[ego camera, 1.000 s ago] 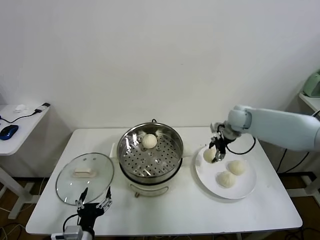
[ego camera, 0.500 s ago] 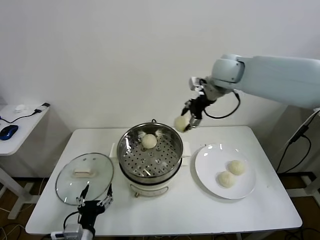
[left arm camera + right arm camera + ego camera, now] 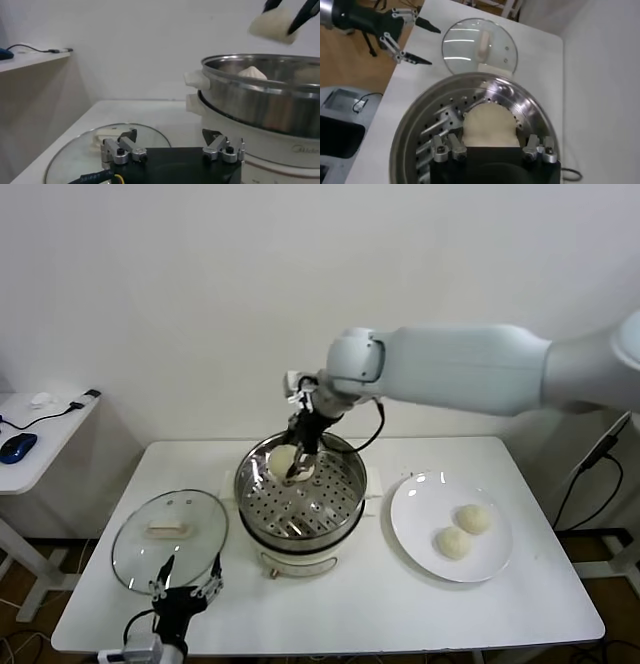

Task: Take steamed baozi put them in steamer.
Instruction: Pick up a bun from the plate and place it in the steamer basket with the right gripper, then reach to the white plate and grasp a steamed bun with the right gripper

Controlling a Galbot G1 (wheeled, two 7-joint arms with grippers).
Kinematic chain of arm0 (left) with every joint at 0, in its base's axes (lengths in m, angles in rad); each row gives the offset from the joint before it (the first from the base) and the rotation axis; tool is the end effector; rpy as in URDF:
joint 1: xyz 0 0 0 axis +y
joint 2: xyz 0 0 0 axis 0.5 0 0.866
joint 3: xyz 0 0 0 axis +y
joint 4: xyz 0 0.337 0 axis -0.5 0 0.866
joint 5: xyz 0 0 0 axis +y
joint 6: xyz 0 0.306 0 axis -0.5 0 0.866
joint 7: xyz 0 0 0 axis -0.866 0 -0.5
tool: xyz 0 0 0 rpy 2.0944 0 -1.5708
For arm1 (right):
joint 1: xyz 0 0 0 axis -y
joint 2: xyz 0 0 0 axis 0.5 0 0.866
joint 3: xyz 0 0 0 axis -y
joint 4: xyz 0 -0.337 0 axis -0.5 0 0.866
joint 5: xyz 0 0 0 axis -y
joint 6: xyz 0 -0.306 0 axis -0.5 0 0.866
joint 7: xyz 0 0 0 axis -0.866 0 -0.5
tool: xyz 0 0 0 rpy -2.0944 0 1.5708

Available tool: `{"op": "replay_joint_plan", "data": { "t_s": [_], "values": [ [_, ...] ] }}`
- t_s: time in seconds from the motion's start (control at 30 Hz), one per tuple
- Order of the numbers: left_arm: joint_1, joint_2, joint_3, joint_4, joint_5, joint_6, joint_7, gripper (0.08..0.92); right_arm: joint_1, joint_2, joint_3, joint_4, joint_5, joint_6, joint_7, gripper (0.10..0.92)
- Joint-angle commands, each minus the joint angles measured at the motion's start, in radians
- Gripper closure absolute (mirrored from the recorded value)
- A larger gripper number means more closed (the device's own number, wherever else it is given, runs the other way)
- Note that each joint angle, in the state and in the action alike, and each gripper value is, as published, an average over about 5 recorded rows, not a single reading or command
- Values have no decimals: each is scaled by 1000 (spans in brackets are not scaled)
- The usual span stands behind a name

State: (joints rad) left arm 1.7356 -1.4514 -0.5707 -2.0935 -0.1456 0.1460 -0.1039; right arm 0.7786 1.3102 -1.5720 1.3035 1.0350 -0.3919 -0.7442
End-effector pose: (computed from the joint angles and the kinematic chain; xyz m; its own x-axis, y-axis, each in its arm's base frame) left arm 0.0893 0.0343 -0.3084 -0.9486 -0.0823 0.3057 -0.0832 0.9965 0.0102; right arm 0.4916 0.1391 -0.0247 -0.0909 -0.4237 0.9012 -0.9673 -0.1775 -0.1810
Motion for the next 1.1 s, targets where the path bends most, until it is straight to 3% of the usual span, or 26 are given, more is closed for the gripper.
{"op": "replay_joint_plan", "data": {
  "t_s": [0.03,0.4,0.67,0.87,1.1],
  "values": [
    [2,-2,1,7,2,-1,0,177,-204,127,32,-138,-41,-31,57,323],
    [-4,-3,2,18,3,2,1,177,-271,155,52,-243,-74,-22,64,308],
    [-1,-2,5,15,3,6,2,177,-182,101,60,-189,-75,42,7,205],
    [0,-1,7,6,4,8,3,177,10,-74,-10,-79,-66,133,-154,203],
    [4,-1,17,-1,10,7,5,177,274,-439,-268,132,-135,193,-300,203]
  ]
}}
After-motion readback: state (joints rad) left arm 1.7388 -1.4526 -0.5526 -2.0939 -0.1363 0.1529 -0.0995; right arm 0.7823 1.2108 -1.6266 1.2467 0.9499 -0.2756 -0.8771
